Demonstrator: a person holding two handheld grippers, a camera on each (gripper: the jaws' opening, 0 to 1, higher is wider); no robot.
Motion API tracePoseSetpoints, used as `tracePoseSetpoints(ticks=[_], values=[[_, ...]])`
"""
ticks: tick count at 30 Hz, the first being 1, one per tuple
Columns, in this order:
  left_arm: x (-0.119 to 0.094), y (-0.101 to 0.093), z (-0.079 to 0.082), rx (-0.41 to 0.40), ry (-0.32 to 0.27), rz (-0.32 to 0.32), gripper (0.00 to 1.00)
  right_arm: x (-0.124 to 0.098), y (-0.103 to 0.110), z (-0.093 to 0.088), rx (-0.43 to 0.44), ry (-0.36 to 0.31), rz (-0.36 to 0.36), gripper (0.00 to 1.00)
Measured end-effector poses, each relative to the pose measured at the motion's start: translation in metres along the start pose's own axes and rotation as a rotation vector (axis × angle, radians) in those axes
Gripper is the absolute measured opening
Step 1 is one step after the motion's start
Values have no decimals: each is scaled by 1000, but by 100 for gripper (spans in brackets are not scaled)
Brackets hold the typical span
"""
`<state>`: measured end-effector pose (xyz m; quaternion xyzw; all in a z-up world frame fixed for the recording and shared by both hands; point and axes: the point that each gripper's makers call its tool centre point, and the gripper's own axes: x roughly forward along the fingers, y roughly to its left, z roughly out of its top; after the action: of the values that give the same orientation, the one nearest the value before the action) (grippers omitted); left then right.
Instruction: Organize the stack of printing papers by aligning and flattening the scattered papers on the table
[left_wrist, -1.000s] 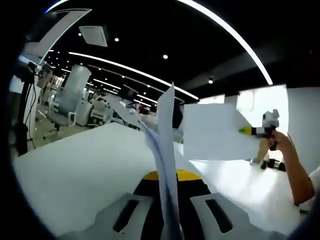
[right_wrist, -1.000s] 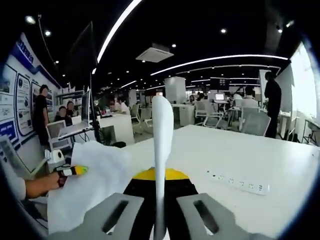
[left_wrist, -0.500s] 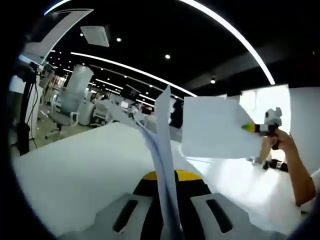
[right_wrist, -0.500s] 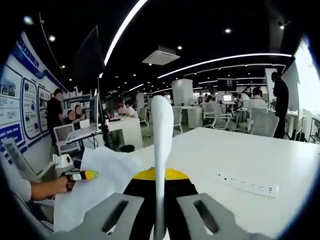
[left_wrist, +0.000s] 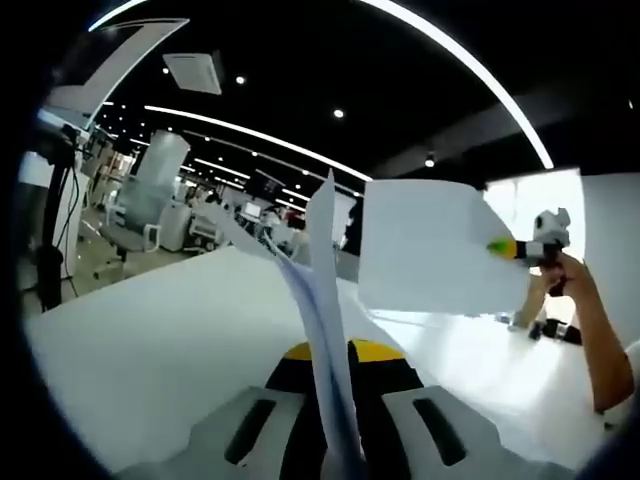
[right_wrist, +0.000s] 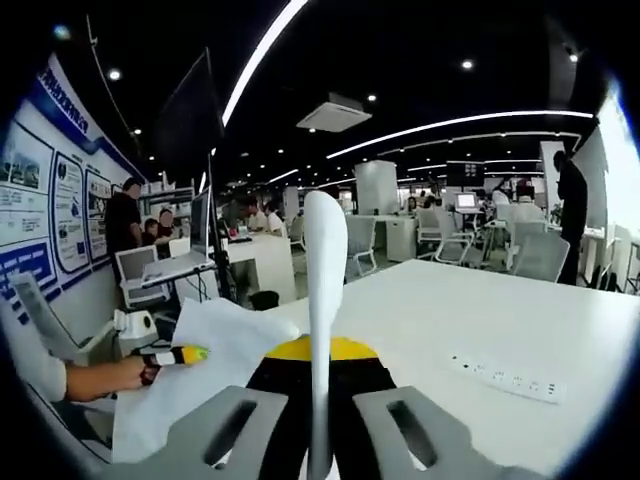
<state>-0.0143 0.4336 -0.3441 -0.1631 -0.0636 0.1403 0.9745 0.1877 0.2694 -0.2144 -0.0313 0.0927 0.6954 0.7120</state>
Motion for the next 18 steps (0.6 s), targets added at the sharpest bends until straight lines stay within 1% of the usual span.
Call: tracePoseSetpoints(ticks=[4,9,18], values=[[0,1,0,-1,0,1,9,2,3,0,-6,2,3,0],[0,2,1,-2,-2,1,9,7,9,0,4,-2,32,0],[0,3,1,-2,-3,0,9,9,17,2,-11,-2,44,0]])
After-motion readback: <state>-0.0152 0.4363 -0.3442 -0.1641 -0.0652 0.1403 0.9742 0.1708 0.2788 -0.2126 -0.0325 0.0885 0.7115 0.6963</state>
